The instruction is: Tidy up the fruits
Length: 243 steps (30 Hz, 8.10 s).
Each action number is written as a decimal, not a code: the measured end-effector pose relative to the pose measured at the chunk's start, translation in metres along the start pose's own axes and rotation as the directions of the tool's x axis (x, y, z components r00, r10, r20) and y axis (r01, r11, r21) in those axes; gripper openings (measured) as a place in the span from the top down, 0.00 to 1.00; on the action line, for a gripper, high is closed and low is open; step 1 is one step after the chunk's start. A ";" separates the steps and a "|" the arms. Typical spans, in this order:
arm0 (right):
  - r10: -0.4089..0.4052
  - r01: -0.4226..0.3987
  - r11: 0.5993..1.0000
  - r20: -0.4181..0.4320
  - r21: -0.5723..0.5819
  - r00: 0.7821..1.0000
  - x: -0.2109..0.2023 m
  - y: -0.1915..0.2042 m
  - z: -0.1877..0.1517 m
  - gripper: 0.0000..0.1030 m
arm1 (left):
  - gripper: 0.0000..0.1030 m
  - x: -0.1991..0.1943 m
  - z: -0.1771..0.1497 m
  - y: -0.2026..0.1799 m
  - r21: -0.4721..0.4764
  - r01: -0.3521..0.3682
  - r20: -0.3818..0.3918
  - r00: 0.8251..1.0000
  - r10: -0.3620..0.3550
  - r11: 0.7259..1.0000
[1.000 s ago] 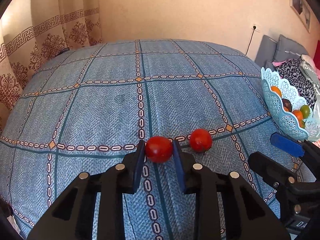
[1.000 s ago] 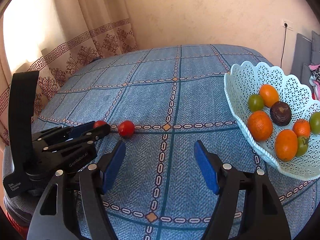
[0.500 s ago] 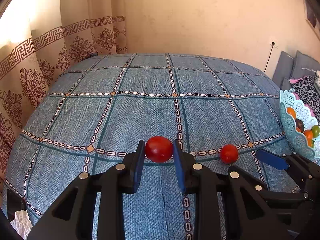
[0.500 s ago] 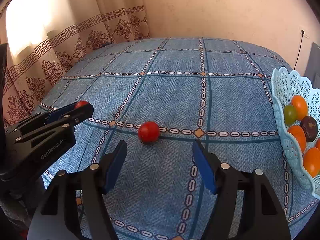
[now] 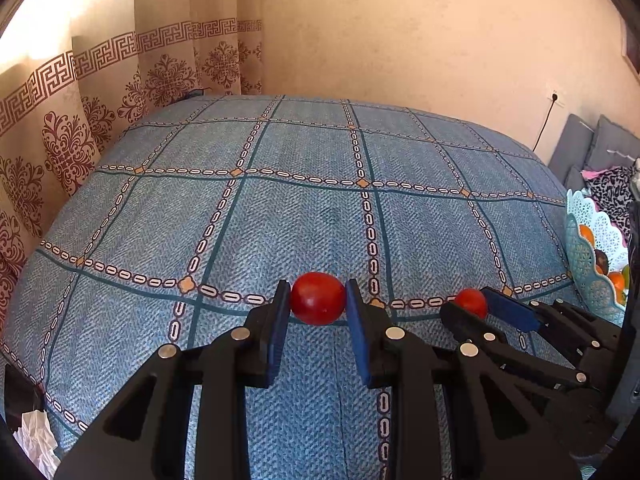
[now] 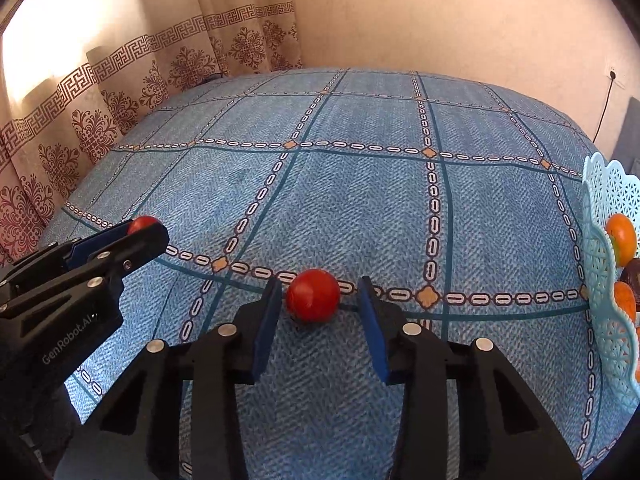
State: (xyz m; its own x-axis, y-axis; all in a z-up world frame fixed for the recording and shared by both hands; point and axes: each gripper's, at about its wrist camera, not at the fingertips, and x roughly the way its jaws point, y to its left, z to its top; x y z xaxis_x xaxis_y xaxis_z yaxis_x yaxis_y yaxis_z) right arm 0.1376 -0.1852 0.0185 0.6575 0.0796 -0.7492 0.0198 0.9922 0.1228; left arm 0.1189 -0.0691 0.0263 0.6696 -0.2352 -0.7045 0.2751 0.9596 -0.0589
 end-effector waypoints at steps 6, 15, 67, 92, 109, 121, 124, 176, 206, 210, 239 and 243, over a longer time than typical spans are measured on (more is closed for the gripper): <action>0.000 0.000 1.000 0.003 -0.024 1.000 -0.002 0.004 -0.001 0.74 | 0.73 0.002 -0.001 -0.001 0.000 0.002 -0.009 1.000 -0.002 1.000; 0.016 -0.016 1.000 0.016 -0.004 1.000 -0.015 0.002 -0.005 0.74 | 0.73 0.003 -0.003 -0.003 0.006 0.007 -0.008 1.000 -0.007 1.000; -0.149 0.042 0.954 0.346 0.298 0.926 -0.182 -0.120 -0.016 0.74 | 0.73 -0.085 0.023 -0.108 0.190 0.055 0.183 0.979 -0.090 0.980; -0.323 0.175 0.881 0.287 0.440 0.902 -0.180 -0.235 -0.019 0.74 | 0.73 -0.071 0.061 -0.242 0.291 0.251 0.156 0.940 -0.304 0.923; -0.343 0.199 0.851 0.227 0.486 0.912 -0.147 -0.264 -0.024 0.74 | 0.73 -0.012 0.037 -0.280 0.329 0.385 -0.047 0.919 -0.393 0.862; -0.346 0.208 0.848 0.211 0.488 0.914 -0.142 -0.266 -0.027 0.74 | 0.73 0.000 0.023 -0.288 0.343 0.432 -0.111 0.900 -0.420 0.834; -0.348 0.211 0.847 0.210 0.487 0.913 -0.142 -0.266 -0.028 0.74 | 0.73 0.001 0.022 -0.287 0.341 0.437 -0.117 0.898 -0.424 0.832; -0.594 0.462 0.755 0.188 0.465 0.782 -0.216 -0.199 -0.071 0.03 | 0.05 -0.076 0.035 -0.254 0.452 0.057 0.281 0.938 -0.202 0.890; -0.686 0.599 0.701 0.136 0.387 0.715 -0.201 -0.169 -0.074 0.03 | 0.05 -0.049 -0.010 -0.230 0.503 -0.037 0.235 0.967 -0.095 0.863; -0.681 0.598 0.706 0.133 0.381 0.720 -0.199 -0.168 -0.074 0.03 | 0.05 -0.047 -0.011 -0.231 0.500 -0.038 0.228 0.970 -0.089 0.865; -0.660 0.586 0.721 0.110 0.370 0.743 -0.182 -0.169 -0.080 0.03 | 0.05 -0.037 -0.016 -0.235 0.513 -0.059 0.223 0.973 -0.066 0.856; -0.660 0.586 0.722 0.109 0.370 0.744 -0.181 -0.169 -0.080 0.03 | 0.05 -0.037 -0.016 -0.235 0.515 -0.059 0.222 0.973 -0.067 0.855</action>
State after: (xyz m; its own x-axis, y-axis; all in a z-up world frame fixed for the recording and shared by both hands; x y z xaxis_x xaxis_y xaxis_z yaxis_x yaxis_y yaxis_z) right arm -0.0451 -0.3595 0.0816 0.5583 -0.6057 -0.5670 0.6776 0.7272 -0.1096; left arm 0.0187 -0.2836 0.0545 0.7862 -0.3274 -0.5242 0.5512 0.7550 0.3551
